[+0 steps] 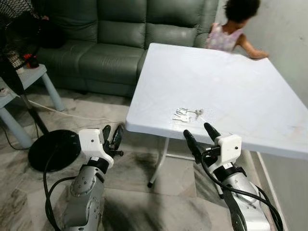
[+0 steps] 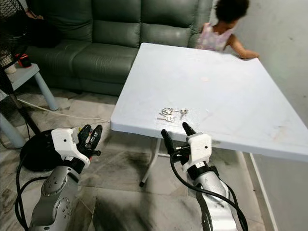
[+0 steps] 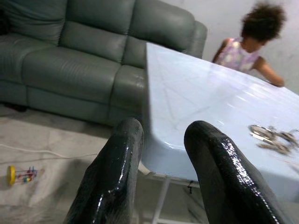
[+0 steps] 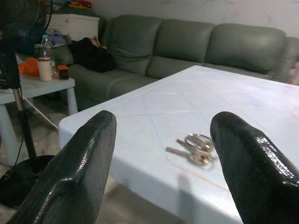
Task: Hang keys on a hook
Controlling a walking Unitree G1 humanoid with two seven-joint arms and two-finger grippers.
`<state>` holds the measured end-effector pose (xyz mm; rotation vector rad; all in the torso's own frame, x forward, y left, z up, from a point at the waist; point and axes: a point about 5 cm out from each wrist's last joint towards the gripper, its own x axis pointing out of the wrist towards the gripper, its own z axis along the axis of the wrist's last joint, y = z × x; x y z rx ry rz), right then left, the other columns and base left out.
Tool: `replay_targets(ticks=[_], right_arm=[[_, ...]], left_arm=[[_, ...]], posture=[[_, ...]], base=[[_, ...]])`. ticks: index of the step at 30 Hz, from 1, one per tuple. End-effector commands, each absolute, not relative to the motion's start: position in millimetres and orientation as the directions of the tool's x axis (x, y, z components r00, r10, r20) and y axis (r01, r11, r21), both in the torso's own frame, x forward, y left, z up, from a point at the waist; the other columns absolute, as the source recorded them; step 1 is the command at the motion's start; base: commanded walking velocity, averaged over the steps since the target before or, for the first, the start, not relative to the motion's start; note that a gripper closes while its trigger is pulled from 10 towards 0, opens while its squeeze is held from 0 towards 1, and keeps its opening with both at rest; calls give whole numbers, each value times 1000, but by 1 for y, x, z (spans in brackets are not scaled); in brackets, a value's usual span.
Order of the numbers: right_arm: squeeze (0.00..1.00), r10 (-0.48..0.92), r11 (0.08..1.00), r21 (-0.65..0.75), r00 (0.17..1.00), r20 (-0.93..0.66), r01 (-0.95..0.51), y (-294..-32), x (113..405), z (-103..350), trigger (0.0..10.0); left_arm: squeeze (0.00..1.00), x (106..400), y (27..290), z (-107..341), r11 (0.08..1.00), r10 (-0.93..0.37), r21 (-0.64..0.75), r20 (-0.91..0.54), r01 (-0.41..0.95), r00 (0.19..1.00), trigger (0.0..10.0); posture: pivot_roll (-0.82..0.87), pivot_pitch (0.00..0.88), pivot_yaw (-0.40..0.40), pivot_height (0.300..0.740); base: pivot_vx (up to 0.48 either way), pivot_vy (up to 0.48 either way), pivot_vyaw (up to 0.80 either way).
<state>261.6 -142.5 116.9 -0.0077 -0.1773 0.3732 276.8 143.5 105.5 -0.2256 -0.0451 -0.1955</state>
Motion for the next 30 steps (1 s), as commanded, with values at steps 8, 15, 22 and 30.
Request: replay_targets(ticks=[8,15,22,30], right_arm=[[0,359,933,-38,916,177,-358,-144,260,121,10000],[0,362,932,-38,915,176,-361,-143,259,121,10000],[0,372,928,-43,912,171,-370,-142,258,121,10000],[0,405,914,-54,903,143,-402,-138,261,121,10000]], left_arm=[[0,277,138,112,951,-213,-211,81,225,974,10000],[0,277,136,112,949,-216,-216,82,229,973,10000],[0,277,135,111,956,-191,-213,74,203,979,10000],[0,275,132,112,963,-179,-185,98,194,979,10000]], posture=[[102,0,-67,740],[102,0,-68,740],[103,0,-73,740],[103,0,-76,740]], base=[[387,0,0],[386,0,0],[317,0,0],[0,0,0]])
